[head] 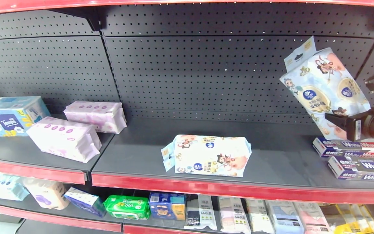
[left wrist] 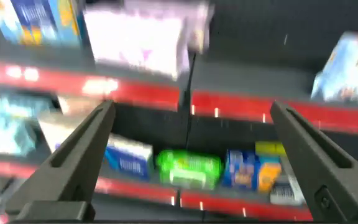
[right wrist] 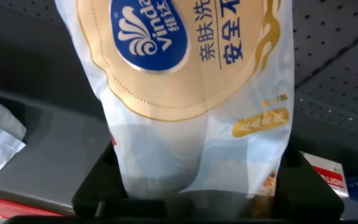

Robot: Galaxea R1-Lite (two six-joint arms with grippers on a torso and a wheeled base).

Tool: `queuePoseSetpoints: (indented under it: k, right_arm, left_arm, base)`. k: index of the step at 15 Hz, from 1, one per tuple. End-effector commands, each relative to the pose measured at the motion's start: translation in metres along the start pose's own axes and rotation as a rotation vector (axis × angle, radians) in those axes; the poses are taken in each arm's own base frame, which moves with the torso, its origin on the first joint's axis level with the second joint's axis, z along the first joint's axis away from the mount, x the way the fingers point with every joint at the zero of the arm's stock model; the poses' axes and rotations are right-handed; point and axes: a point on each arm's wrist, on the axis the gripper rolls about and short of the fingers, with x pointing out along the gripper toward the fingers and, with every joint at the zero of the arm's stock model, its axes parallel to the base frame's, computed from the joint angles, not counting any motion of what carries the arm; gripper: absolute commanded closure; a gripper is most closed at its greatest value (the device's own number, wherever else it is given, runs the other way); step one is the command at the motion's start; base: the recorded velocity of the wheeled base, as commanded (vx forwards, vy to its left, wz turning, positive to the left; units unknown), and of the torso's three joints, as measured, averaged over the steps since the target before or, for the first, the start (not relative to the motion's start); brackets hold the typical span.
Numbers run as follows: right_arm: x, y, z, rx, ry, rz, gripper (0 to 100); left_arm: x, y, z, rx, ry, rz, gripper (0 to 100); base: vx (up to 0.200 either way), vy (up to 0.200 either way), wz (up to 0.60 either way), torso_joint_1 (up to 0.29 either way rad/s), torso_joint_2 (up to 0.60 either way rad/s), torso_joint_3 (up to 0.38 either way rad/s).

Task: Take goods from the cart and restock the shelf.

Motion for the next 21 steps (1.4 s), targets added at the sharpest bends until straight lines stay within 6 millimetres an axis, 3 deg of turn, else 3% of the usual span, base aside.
queuePoseSetpoints:
  k: [1,6,11,17,21]
  right_arm:
    - [-0.014,-0.003,0.005,0.000,-0.021,-0.014,100]
    - [-0.027,-0.002,-0.002,0.004,0.025,0.003,100]
    - [-0.016,0.006,-0.008,-0.107,0.015,0.166,100]
    - [0.033,0.011,-0.014,-0.155,0.023,0.389,100]
    - [0.087,0.006,-0.002,-0.202,-0.022,0.466,100]
  left_arm:
    - [0.001,0.000,-0.002,-0.005,0.005,-0.004,0]
    - [0.001,0.000,-0.002,-0.005,0.007,-0.005,0]
    - [0.001,0.000,-0.002,-0.005,0.007,-0.005,0]
    - [0.001,0.000,-0.002,-0.005,0.007,-0.005,0]
    - [0.001,0.000,-0.002,-0.005,0.007,-0.006,0]
  base:
    - [0.000,0.000,0.00,0.000,0.00,0.000]
    - [0.000,0.000,0.00,0.000,0.00,0.000]
    - [0.000,0.000,0.00,0.000,0.00,0.000]
    - [0.000,0.000,0.00,0.000,0.00,0.000]
    - [0.000,0.000,0.00,0.000,0.00,0.000]
